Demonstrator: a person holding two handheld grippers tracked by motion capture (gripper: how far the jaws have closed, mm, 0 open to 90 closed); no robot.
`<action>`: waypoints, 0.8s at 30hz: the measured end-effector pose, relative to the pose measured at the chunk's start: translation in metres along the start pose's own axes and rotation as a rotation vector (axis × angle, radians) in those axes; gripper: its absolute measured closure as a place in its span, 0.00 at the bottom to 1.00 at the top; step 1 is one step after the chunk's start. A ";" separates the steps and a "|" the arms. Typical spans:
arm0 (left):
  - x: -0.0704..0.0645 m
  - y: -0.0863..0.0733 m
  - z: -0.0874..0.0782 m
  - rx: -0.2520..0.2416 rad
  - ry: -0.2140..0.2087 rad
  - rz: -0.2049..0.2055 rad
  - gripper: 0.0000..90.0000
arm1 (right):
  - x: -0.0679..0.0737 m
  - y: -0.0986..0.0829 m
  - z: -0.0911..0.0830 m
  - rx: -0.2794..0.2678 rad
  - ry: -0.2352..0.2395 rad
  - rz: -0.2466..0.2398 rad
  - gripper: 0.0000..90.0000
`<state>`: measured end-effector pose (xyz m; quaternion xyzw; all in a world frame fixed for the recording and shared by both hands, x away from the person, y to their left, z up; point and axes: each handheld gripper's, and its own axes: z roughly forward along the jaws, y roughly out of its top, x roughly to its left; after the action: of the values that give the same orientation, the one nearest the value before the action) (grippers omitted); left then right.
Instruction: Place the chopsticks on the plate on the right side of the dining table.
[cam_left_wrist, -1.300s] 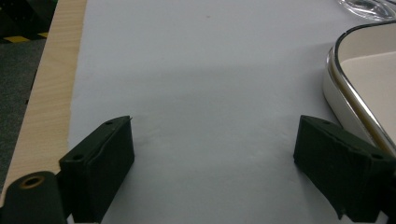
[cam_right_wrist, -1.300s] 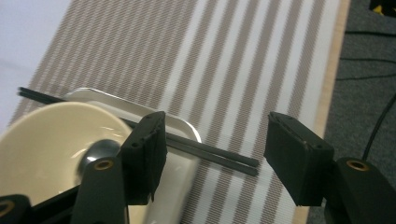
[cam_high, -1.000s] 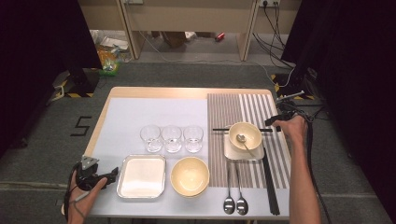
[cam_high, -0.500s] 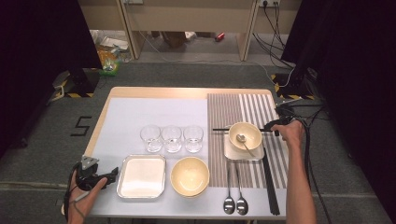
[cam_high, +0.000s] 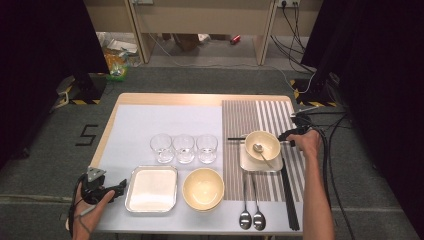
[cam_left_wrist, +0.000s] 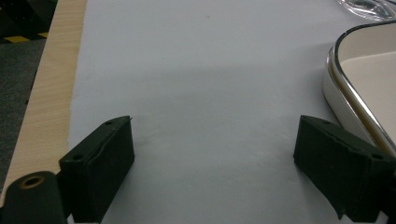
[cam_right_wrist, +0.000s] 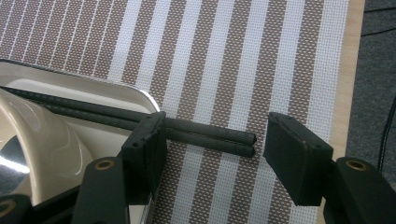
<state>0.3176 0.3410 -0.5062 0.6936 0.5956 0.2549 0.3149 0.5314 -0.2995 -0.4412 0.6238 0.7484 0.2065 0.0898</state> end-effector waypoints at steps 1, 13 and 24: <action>0.000 0.000 0.000 0.000 0.000 0.000 0.12 | 0.000 0.000 0.000 0.001 -0.003 0.003 0.44; 0.000 0.000 0.000 -0.002 0.001 0.000 0.12 | 0.003 -0.001 -0.001 0.004 0.015 0.008 0.47; 0.000 0.000 0.000 -0.001 0.000 0.000 0.12 | 0.004 -0.001 -0.005 0.006 0.036 0.026 0.47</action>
<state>0.3177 0.3410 -0.5063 0.6933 0.5956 0.2554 0.3152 0.5275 -0.2970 -0.4371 0.6298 0.7425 0.2165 0.0717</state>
